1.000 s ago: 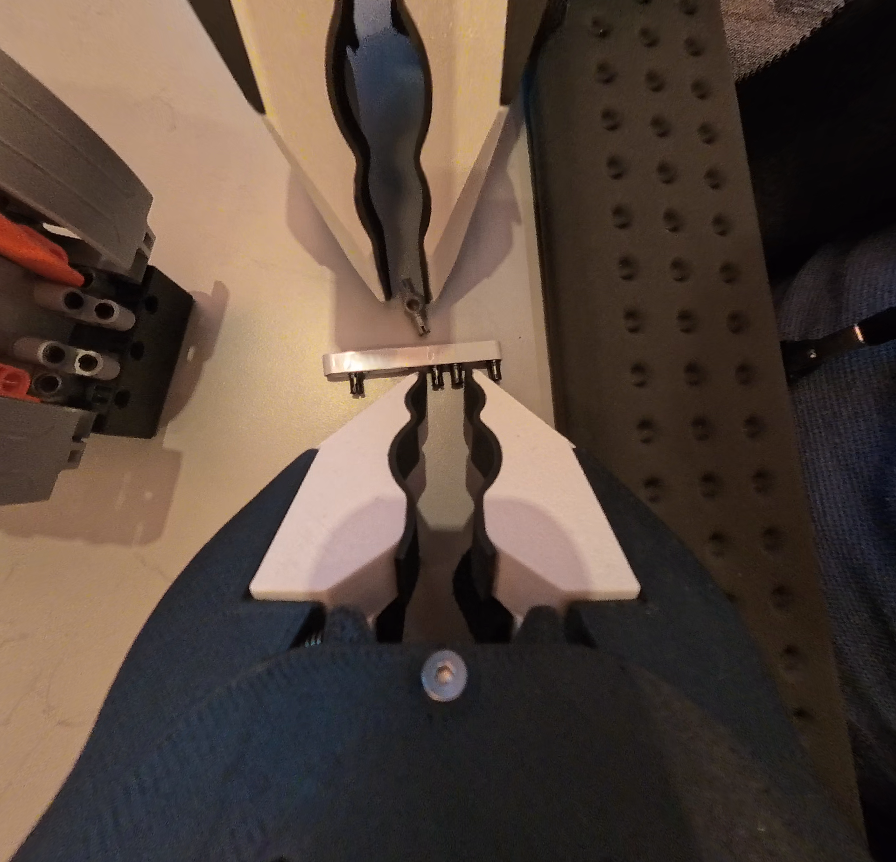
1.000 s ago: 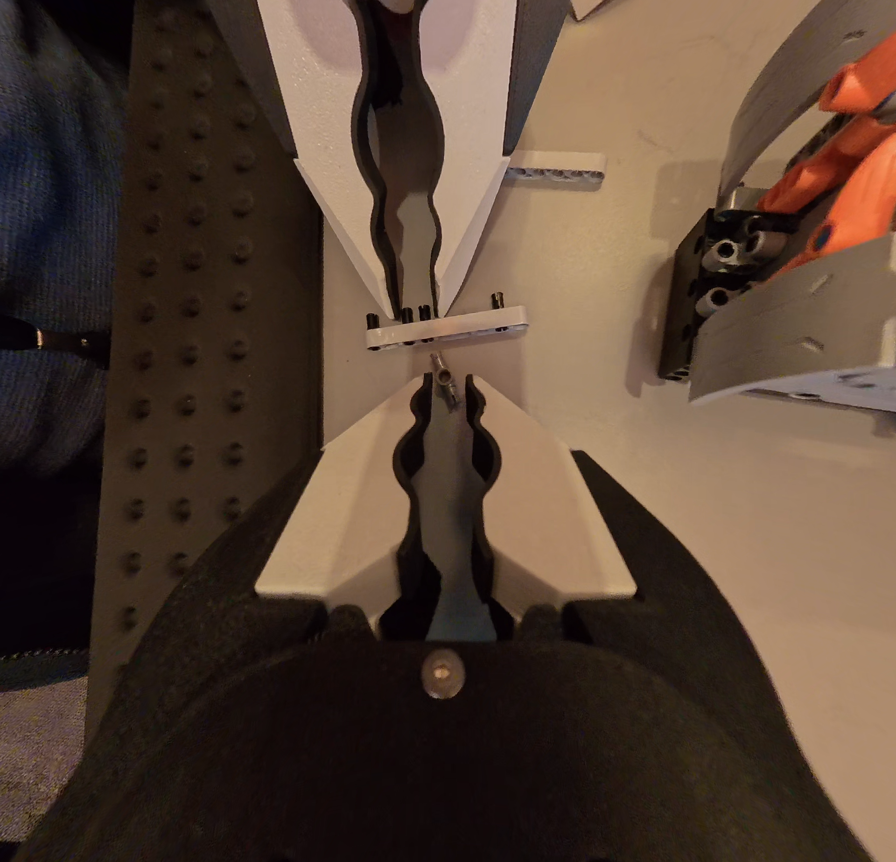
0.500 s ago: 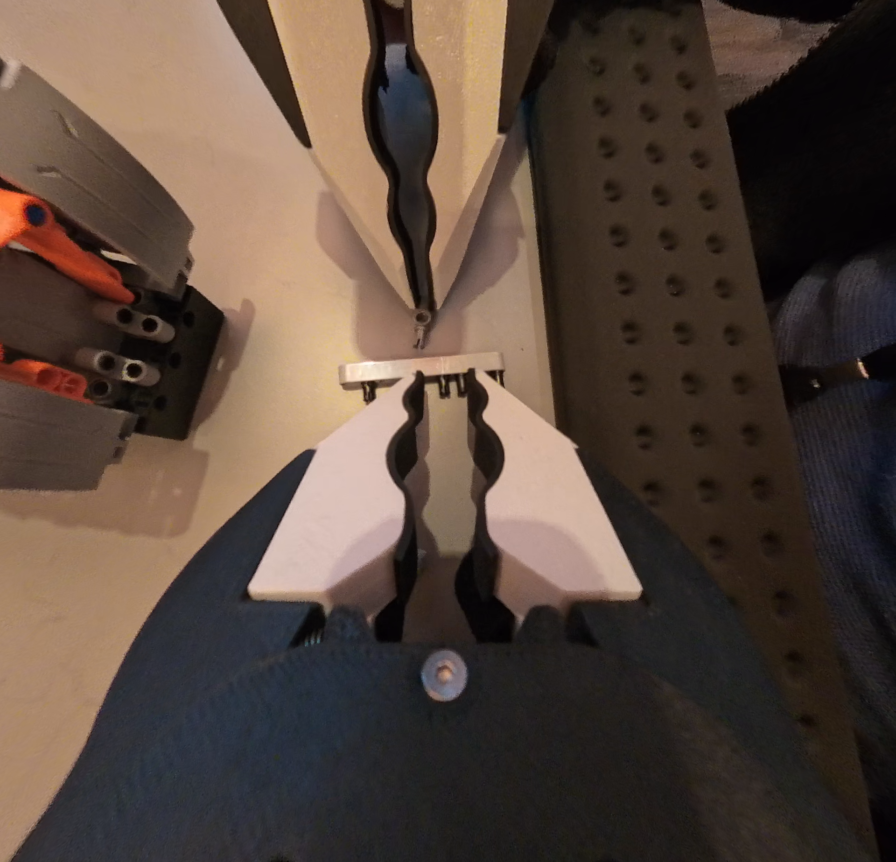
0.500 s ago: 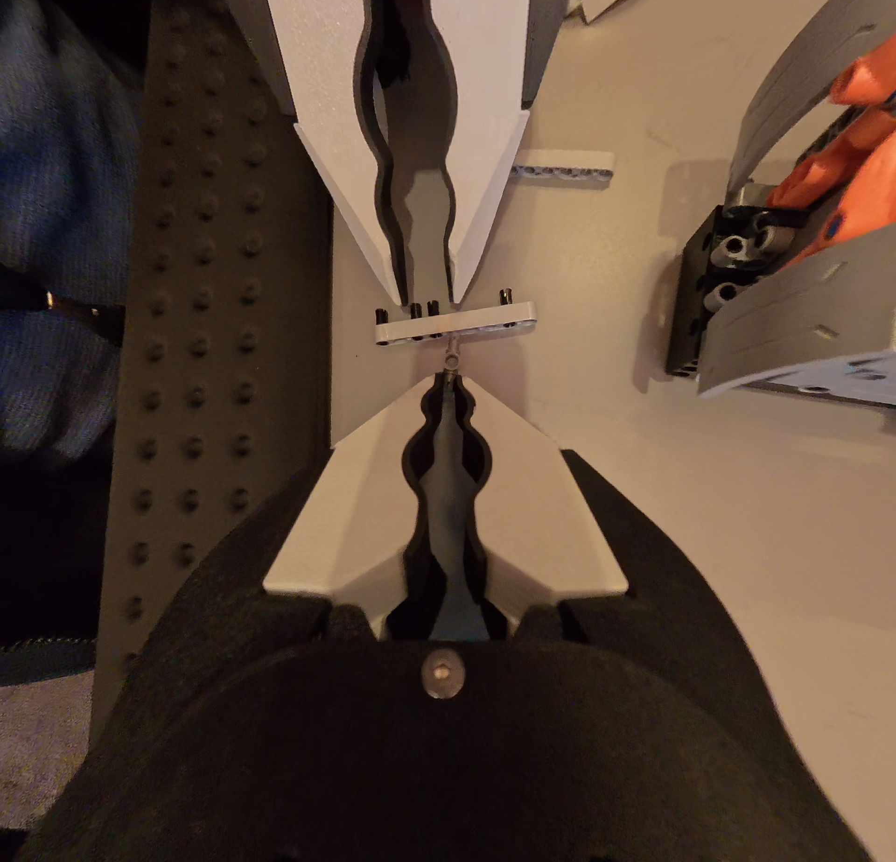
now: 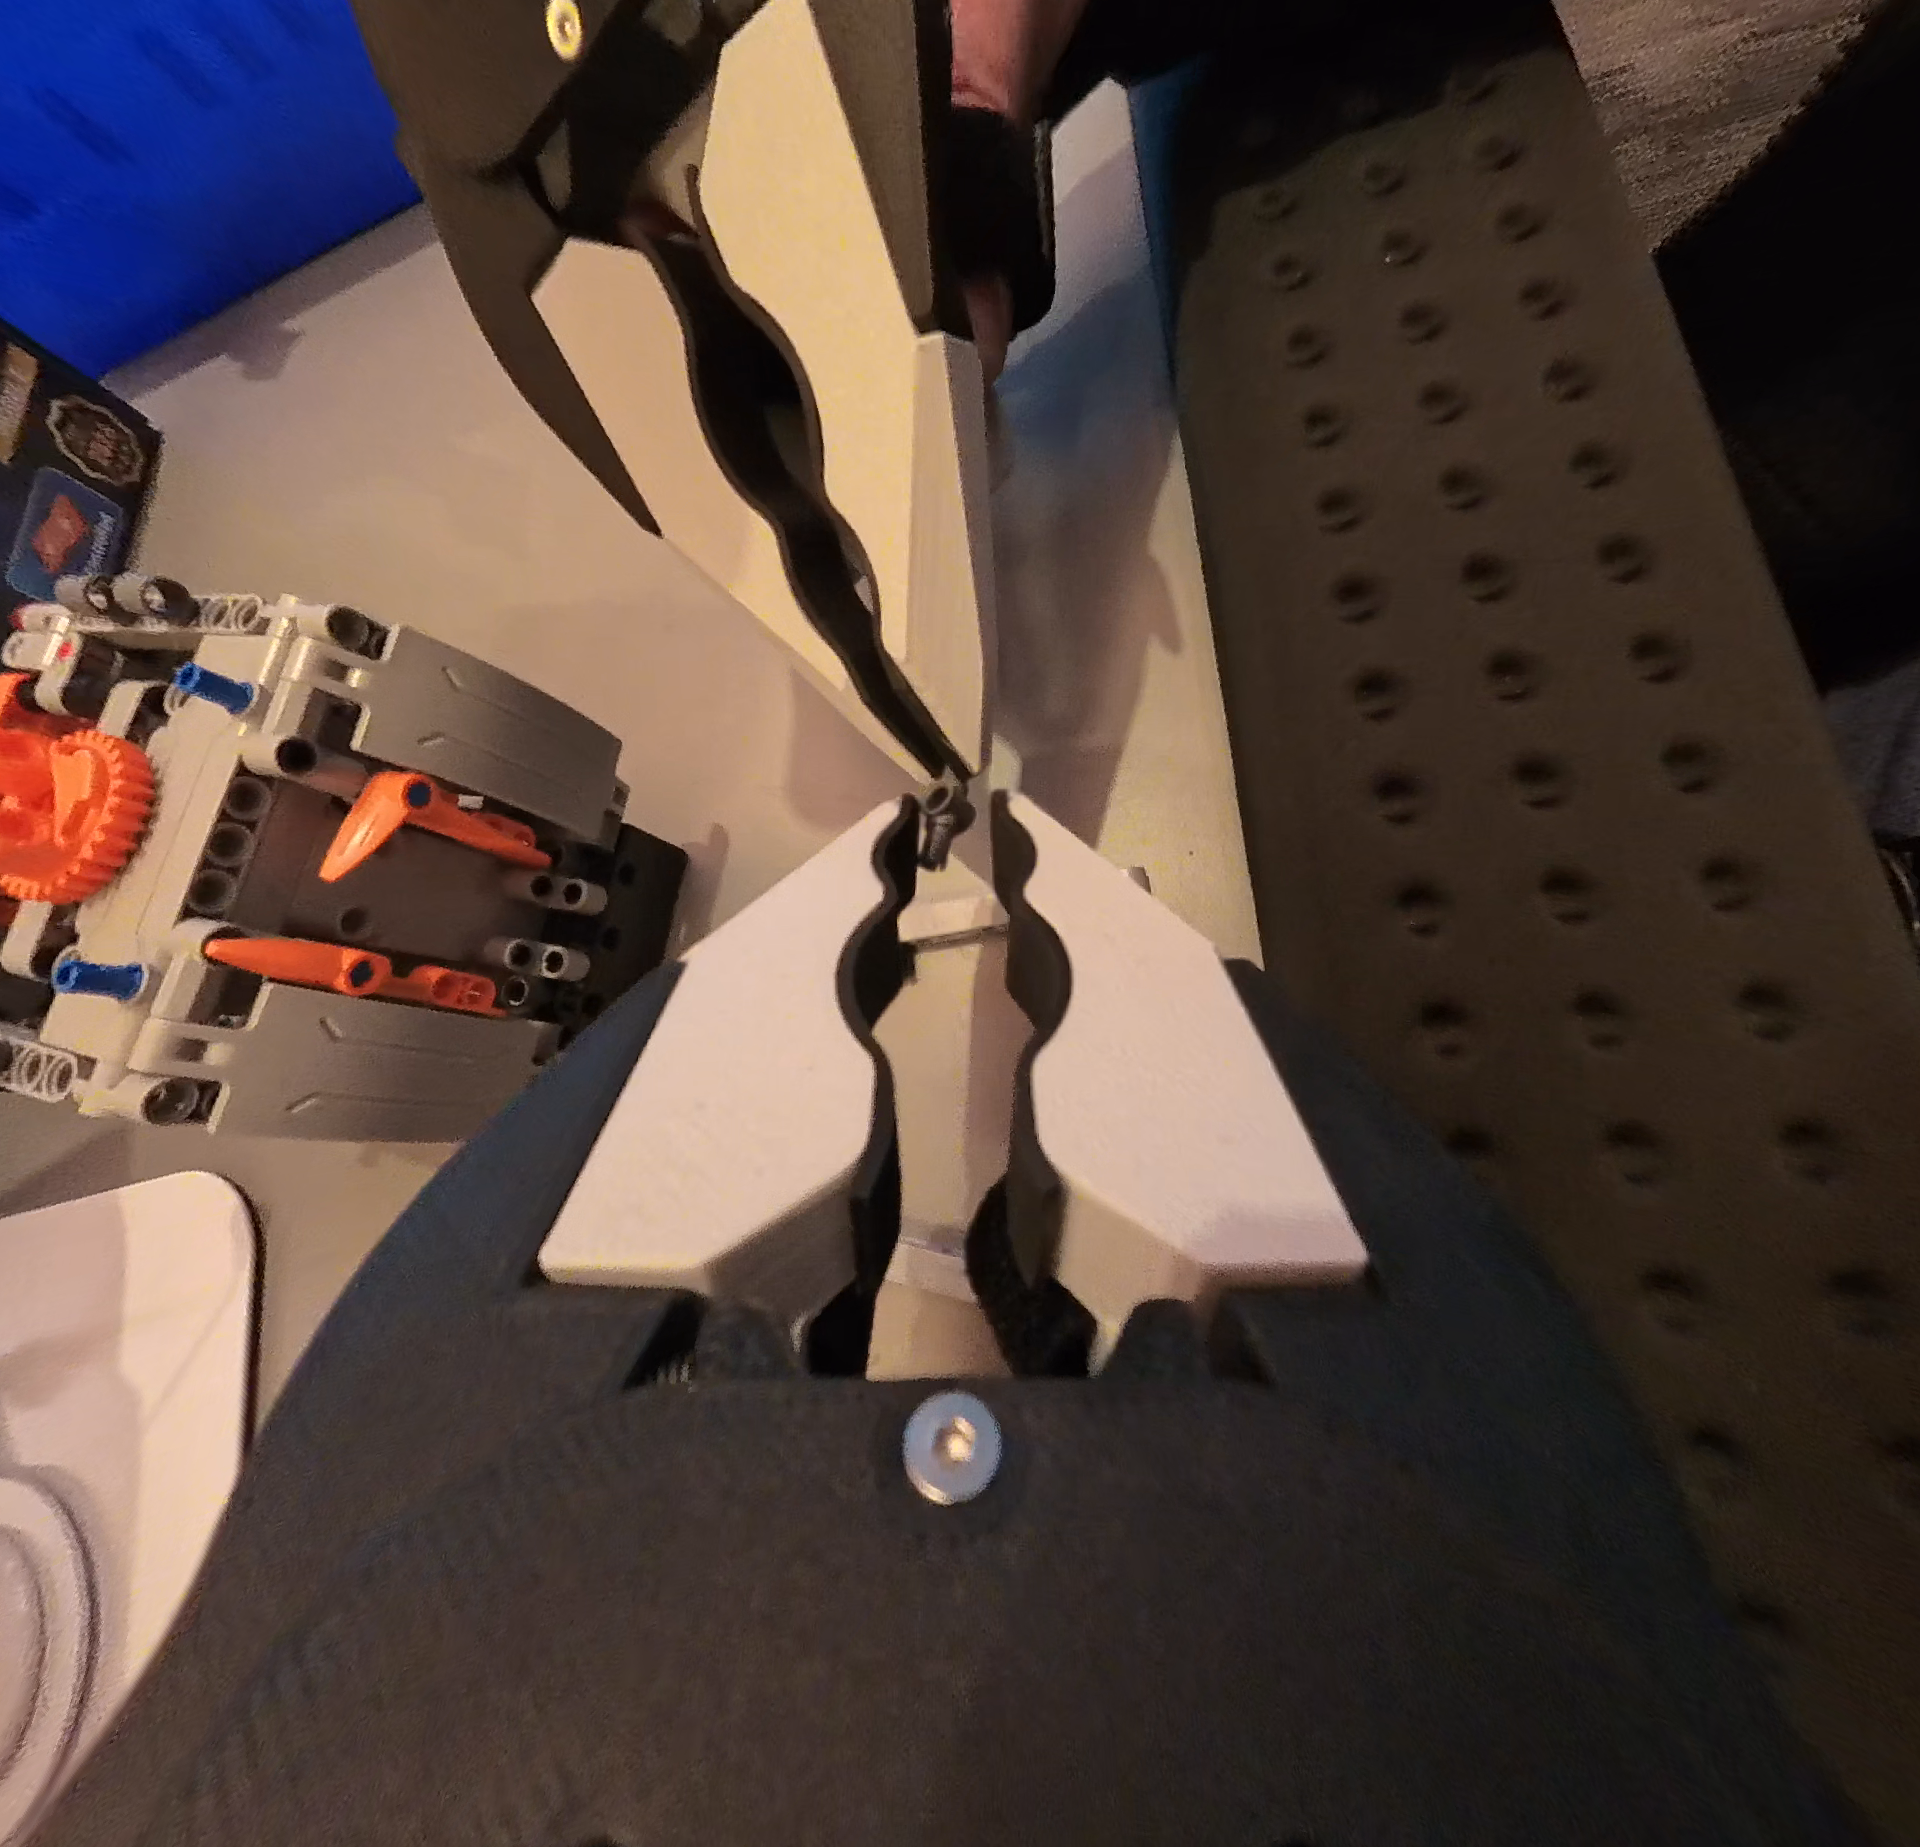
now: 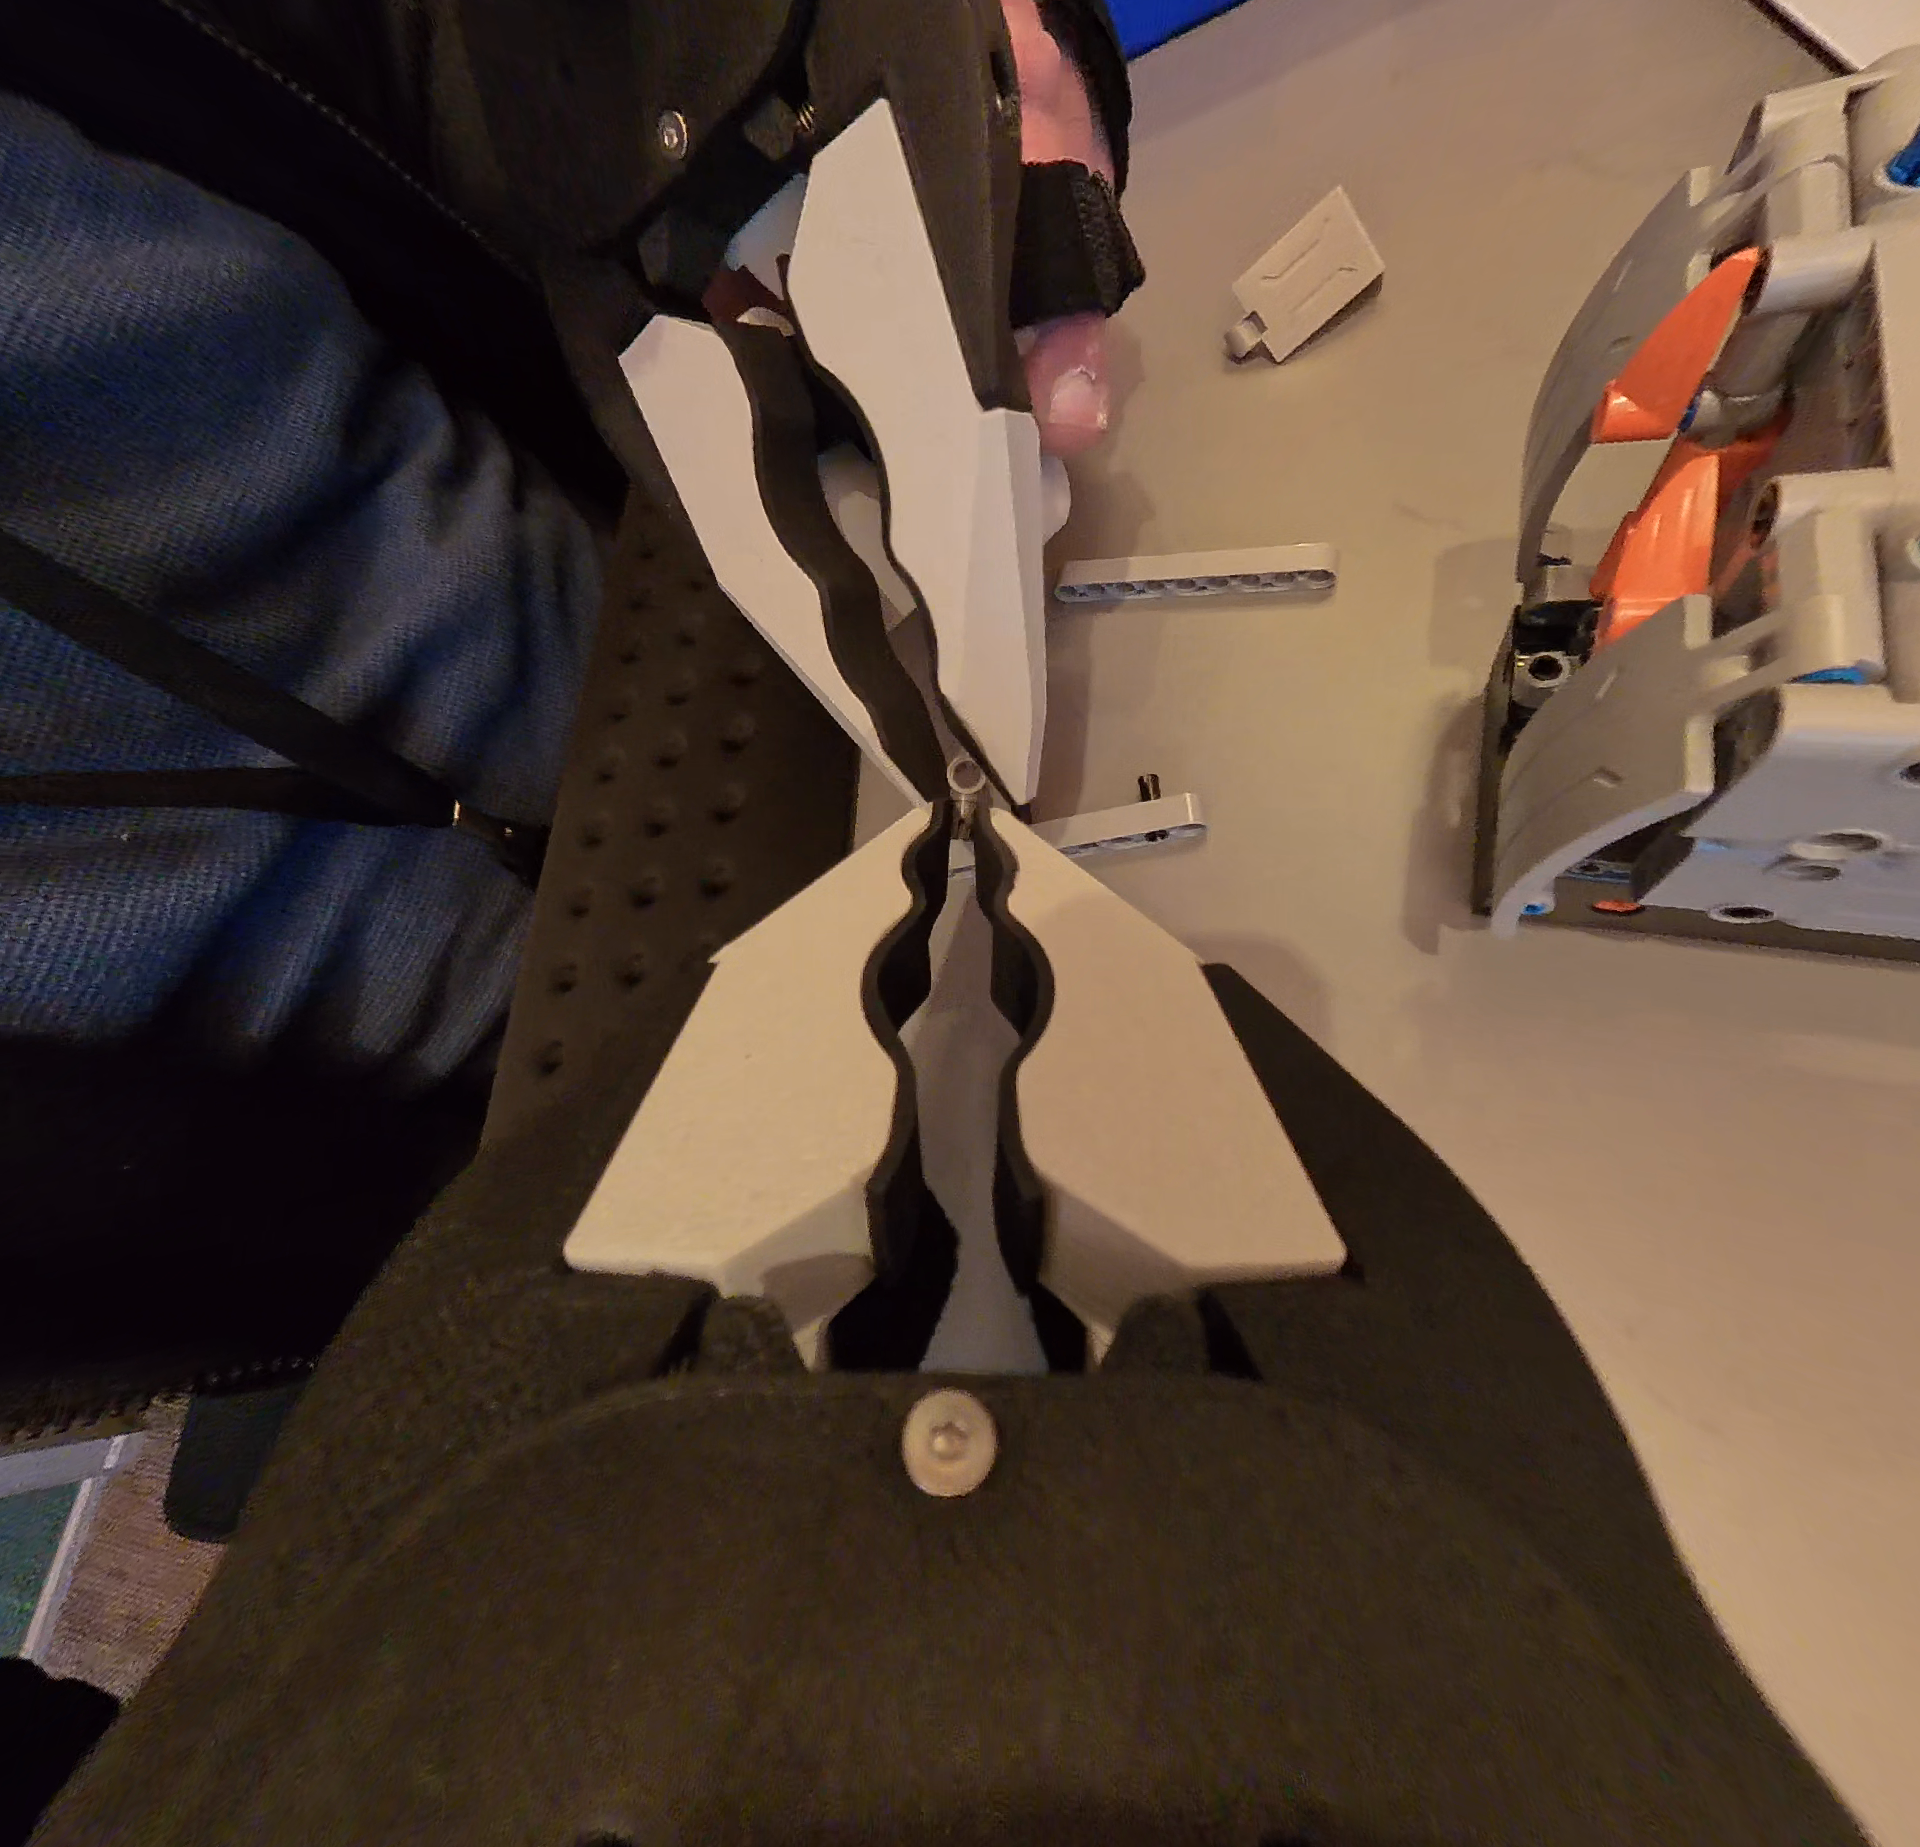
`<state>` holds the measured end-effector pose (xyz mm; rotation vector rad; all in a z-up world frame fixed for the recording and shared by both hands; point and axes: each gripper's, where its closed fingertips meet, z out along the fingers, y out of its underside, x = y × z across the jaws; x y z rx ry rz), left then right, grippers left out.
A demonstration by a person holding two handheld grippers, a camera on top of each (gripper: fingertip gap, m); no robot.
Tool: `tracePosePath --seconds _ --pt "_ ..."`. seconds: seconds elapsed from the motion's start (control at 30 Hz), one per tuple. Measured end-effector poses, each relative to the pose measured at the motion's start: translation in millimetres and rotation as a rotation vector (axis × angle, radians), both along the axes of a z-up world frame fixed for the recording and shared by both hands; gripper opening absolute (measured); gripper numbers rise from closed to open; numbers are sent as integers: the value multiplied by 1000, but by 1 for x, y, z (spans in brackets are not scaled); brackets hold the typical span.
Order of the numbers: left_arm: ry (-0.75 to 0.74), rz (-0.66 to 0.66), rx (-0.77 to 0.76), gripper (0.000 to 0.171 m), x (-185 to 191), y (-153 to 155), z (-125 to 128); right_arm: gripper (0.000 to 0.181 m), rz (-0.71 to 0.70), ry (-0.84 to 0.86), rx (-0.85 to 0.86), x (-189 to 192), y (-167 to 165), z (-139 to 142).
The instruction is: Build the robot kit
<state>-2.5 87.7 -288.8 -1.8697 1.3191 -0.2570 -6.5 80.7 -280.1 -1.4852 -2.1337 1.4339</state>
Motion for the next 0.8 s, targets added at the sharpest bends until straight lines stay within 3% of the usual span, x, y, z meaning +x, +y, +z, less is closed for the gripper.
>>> tracePosePath --seconds 0.3,0.6,0.8 --pt "-53 34 14 7 -1 6 9 2 -33 53 0 -3 6 8" --pt "-267 94 -133 7 -7 12 19 5 -74 197 375 -8 18 11" --pt "-344 116 -202 7 -8 14 21 6 -85 255 520 -11 21 15"
